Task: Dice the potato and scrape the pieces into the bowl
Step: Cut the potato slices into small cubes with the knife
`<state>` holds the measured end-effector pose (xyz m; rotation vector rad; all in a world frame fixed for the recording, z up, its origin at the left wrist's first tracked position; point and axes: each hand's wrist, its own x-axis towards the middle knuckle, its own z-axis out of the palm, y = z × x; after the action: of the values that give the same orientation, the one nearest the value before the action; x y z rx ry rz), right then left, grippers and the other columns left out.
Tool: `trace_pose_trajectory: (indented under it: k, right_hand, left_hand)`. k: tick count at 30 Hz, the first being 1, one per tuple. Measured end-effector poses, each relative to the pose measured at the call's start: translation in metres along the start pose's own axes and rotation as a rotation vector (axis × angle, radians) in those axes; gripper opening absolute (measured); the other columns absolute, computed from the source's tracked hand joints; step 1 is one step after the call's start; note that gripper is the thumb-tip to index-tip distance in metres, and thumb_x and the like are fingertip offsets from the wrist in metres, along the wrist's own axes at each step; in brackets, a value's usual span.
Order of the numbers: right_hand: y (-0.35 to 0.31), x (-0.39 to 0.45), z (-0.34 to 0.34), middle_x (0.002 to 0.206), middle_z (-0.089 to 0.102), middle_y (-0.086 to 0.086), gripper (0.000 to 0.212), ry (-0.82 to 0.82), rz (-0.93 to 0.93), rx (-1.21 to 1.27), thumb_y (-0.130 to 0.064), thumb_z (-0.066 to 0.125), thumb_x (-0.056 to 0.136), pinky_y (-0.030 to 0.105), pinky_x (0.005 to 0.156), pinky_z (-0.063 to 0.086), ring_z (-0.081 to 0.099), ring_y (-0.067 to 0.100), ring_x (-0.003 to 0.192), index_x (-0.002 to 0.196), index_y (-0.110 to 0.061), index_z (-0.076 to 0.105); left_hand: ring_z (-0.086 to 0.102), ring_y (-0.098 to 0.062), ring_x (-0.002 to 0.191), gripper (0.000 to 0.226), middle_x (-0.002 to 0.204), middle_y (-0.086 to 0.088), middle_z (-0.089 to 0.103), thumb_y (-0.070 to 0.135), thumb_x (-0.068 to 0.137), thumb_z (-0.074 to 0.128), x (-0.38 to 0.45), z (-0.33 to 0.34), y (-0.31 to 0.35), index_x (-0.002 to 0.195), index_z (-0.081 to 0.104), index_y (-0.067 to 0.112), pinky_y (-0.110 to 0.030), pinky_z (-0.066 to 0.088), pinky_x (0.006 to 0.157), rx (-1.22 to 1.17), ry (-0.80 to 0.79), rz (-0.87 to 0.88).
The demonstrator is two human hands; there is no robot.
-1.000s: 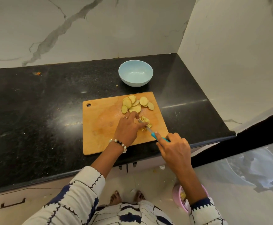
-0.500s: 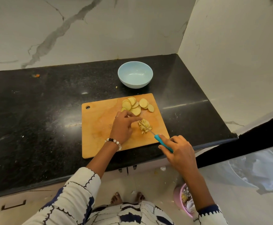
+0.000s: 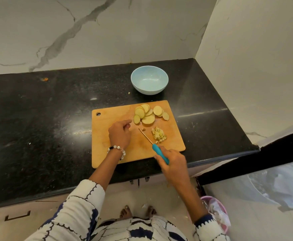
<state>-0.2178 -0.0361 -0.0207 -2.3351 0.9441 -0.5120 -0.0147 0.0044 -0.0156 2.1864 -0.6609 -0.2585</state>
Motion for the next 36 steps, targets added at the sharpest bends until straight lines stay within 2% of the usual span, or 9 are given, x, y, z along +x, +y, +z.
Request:
trace_pose_trajectory:
  k: [6,10,14,17,21,24,29,33,36]
  right_hand:
    - [-0.009,-0.009,0.029,0.086,0.061,0.003,0.042,0.117,0.164,0.105,-0.025,0.056,0.094,0.027,0.066,0.046,0.053,0.014,0.080,0.131,-0.005,0.053]
    - [-0.003,-0.015,0.016,0.078,0.058,-0.002,0.040,0.137,0.207,0.156,-0.024,0.058,0.093,0.026,0.055,0.047,0.053,0.010,0.068,0.129,-0.008,0.054]
    - [-0.006,-0.012,0.000,0.075,0.064,-0.001,0.042,0.154,0.343,0.392,-0.026,0.061,0.091,0.015,0.046,0.040,0.051,0.002,0.055,0.129,-0.010,0.053]
    - [-0.006,-0.006,-0.007,0.076,0.067,0.002,0.042,0.161,0.405,0.557,-0.027,0.060,0.090,0.022,0.054,0.048,0.055,0.005,0.060,0.127,-0.009,0.056]
    - [-0.001,-0.001,-0.008,0.076,0.067,0.007,0.042,0.176,0.450,0.646,-0.026,0.059,0.090,0.023,0.056,0.050,0.057,0.010,0.062,0.128,-0.008,0.055]
    - [0.001,-0.002,-0.008,0.077,0.068,0.007,0.042,0.188,0.452,0.662,-0.026,0.059,0.091,0.023,0.057,0.050,0.057,0.011,0.064,0.128,-0.008,0.055]
    - [-0.003,-0.001,-0.005,0.077,0.068,0.005,0.042,0.193,0.437,0.674,-0.028,0.059,0.090,0.024,0.059,0.051,0.058,0.011,0.065,0.128,-0.009,0.055]
    - [-0.008,0.000,0.000,0.077,0.068,0.005,0.042,0.144,0.411,0.666,-0.030,0.059,0.090,0.027,0.060,0.053,0.059,0.013,0.065,0.128,-0.012,0.056]
    - [-0.011,-0.002,0.005,0.077,0.068,0.005,0.040,0.101,0.399,0.658,-0.030,0.059,0.090,0.026,0.061,0.053,0.059,0.011,0.066,0.126,-0.013,0.057]
  left_hand:
    - [0.059,-0.020,0.107,0.025,0.114,-0.007,0.067,0.011,0.091,0.056,-0.003,-0.003,-0.002,0.112,0.067,0.013,-0.029,0.043,0.095,-0.052,-0.012,-0.026]
    - [0.060,-0.017,0.103,0.025,0.113,-0.005,0.067,0.017,0.087,0.063,0.002,0.002,-0.004,0.112,0.068,0.014,-0.026,0.044,0.091,-0.035,-0.043,-0.044]
    - [0.060,-0.015,0.095,0.039,0.111,-0.004,0.064,0.026,0.080,0.071,0.013,0.012,0.000,0.117,0.065,0.017,-0.023,0.045,0.082,0.061,-0.096,0.009]
    - [0.057,-0.020,0.100,0.049,0.110,-0.006,0.062,0.035,0.075,0.074,0.021,0.018,0.007,0.120,0.062,0.017,-0.031,0.047,0.084,0.153,-0.122,0.036]
    - [0.057,-0.024,0.087,0.021,0.094,-0.008,0.059,0.031,0.083,0.064,0.028,0.019,0.013,0.092,0.067,0.012,-0.033,0.047,0.071,0.315,-0.124,0.089]
    - [0.058,-0.024,0.078,0.024,0.081,-0.009,0.063,0.025,0.090,0.051,0.033,0.018,0.009,0.080,0.068,0.010,-0.032,0.044,0.060,0.354,-0.094,0.128]
    - [0.062,-0.019,0.076,0.023,0.080,-0.005,0.071,0.025,0.088,0.058,0.023,0.003,0.006,0.084,0.074,0.008,-0.033,0.052,0.074,0.075,-0.026,0.019]
    - [0.058,-0.008,0.085,0.016,0.088,0.007,0.068,0.027,0.086,0.063,0.007,-0.017,0.002,0.092,0.074,0.016,-0.022,0.044,0.077,-0.103,-0.234,-0.055]
    - [0.057,-0.009,0.088,0.021,0.097,0.008,0.066,0.020,0.091,0.053,0.007,-0.024,-0.003,0.098,0.072,0.017,-0.018,0.040,0.074,0.060,-0.439,0.039]
